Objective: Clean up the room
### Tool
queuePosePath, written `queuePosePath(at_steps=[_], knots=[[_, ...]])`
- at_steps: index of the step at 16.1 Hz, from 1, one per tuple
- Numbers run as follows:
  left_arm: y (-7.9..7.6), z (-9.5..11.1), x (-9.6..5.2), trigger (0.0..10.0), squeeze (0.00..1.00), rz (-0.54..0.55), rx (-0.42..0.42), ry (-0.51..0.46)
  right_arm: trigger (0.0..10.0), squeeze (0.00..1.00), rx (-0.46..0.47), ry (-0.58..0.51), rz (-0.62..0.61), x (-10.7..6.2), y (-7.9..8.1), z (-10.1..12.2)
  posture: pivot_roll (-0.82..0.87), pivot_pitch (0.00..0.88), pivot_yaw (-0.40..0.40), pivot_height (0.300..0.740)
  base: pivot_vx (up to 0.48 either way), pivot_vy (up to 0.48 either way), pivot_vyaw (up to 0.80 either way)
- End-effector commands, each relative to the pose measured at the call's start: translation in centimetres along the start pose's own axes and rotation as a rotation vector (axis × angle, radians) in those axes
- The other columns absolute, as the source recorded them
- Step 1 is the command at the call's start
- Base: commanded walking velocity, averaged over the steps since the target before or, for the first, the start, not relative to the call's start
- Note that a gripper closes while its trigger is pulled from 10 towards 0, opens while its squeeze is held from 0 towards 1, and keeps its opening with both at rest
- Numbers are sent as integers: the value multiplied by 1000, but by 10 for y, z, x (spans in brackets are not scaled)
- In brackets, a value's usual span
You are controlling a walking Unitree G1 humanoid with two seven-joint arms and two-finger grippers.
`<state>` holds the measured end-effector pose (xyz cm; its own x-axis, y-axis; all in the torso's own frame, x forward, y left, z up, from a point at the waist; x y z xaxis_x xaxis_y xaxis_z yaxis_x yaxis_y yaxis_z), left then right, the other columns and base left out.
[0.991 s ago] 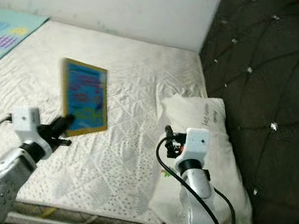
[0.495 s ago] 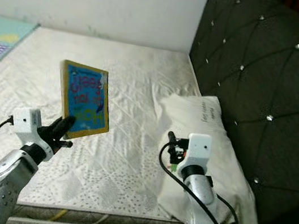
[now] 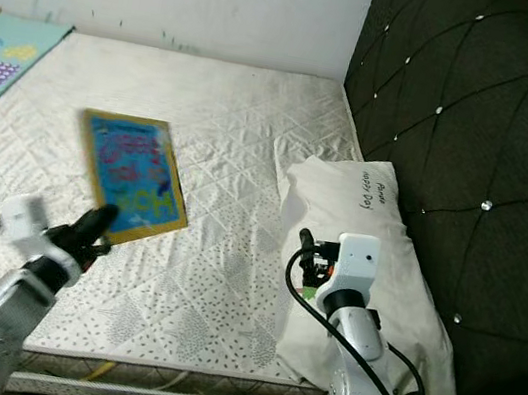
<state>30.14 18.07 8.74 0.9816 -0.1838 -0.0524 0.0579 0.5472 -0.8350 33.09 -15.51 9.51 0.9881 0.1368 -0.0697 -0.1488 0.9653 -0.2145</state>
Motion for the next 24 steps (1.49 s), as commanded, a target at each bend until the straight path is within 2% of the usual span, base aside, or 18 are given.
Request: queuePosePath(at_steps=[1,4,9,21,24], knots=[[-16,-8,-2,10000,0,-89,-76,59,10000,0,14,-1,-6,-2,-3,3,-114,37,-38,740,0,0,0],[-25,-25,-6,10000,0,-135,-153,148,10000,0,9,-1,-5,-3,-5,4,-126,53,-41,740,0,0,0],[-25,-30,-11,10000,0,-137,-204,229,10000,0,3,8,3,-8,-9,6,-140,69,-51,740,0,0,0],[-24,-32,-11,10000,0,-118,-193,247,10000,0,17,3,48,-7,0,10,-131,59,-54,740,0,0,0],[-23,-32,-11,10000,0,-112,-193,243,10000,0,19,2,55,-7,1,11,-132,52,-52,715,0,0,0]])
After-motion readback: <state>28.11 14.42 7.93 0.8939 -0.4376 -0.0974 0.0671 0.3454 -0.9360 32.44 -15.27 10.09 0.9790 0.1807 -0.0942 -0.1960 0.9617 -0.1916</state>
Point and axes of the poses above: a point about 5 cm out from each wrist's last joint towards the gripper, its own x axis pointing out of the wrist towards the gripper, its own z axis along the axis of the wrist's last joint, y = z × x, the point moved 4 cm from there along x, pointing out of the wrist towards the gripper, and after that the axes turned 15 degrees about -x, right-handed, at the moved point
